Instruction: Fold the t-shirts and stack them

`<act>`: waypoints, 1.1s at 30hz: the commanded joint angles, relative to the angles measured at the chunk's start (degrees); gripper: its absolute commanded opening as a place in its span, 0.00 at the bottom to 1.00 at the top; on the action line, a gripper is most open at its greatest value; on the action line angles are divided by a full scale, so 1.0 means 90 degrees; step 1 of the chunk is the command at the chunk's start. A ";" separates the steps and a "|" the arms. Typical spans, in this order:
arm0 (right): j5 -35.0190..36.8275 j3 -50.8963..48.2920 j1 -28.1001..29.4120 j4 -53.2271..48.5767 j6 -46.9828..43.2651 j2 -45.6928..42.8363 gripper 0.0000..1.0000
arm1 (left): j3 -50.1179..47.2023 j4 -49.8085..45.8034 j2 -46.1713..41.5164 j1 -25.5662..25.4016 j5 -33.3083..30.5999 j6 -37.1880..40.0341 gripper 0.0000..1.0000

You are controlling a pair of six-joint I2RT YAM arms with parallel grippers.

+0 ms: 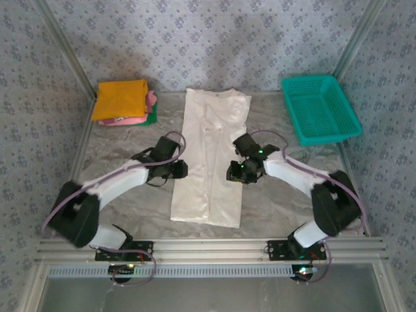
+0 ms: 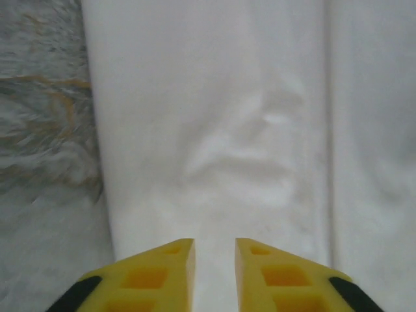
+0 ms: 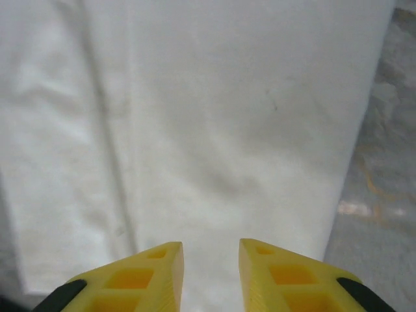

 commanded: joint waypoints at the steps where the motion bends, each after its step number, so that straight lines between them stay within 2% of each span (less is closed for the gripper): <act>1: -0.0691 -0.0995 -0.0003 -0.0140 0.0567 -0.0782 0.36 | -0.0624 -0.1059 -0.0856 0.0147 0.0578 -0.0597 0.35; 4: -0.1183 -0.2270 0.0038 0.0699 0.1370 -0.1519 0.37 | -0.1405 -0.1194 -0.1521 0.0169 0.1218 -0.1053 0.45; 5: -0.1225 -0.2592 0.0080 0.0820 0.1613 -0.1787 0.42 | -0.1590 -0.1274 -0.1816 0.0169 0.1299 -0.1172 0.45; 6: -0.1191 -0.2778 0.0129 0.0815 0.1749 -0.2037 0.44 | -0.1733 -0.1332 -0.2090 0.0161 0.1334 -0.1257 0.45; 9: -0.0956 -0.3146 0.0260 0.0554 0.2017 -0.2844 0.48 | -0.2145 -0.1447 -0.2991 0.0189 0.1358 -0.1693 0.57; 12: -0.0964 -0.3555 0.0265 0.0768 0.2310 -0.3322 0.46 | -0.2615 -0.0945 -0.3278 0.0237 0.1842 -0.2141 0.58; 16: -0.1096 -0.3693 0.0361 0.1173 0.2311 -0.3130 0.45 | -0.2917 -0.0666 -0.3073 0.0210 0.2211 -0.2323 0.56; 21: -0.1288 -0.3720 0.0569 0.1689 0.2243 -0.2523 0.45 | -0.3005 -0.0813 -0.2974 0.0212 0.2102 -0.2201 0.56; 33: -0.1162 -0.3655 0.0566 0.1784 0.1993 -0.2029 0.44 | -0.3154 0.0166 -0.2016 0.0059 0.2368 -0.2211 0.49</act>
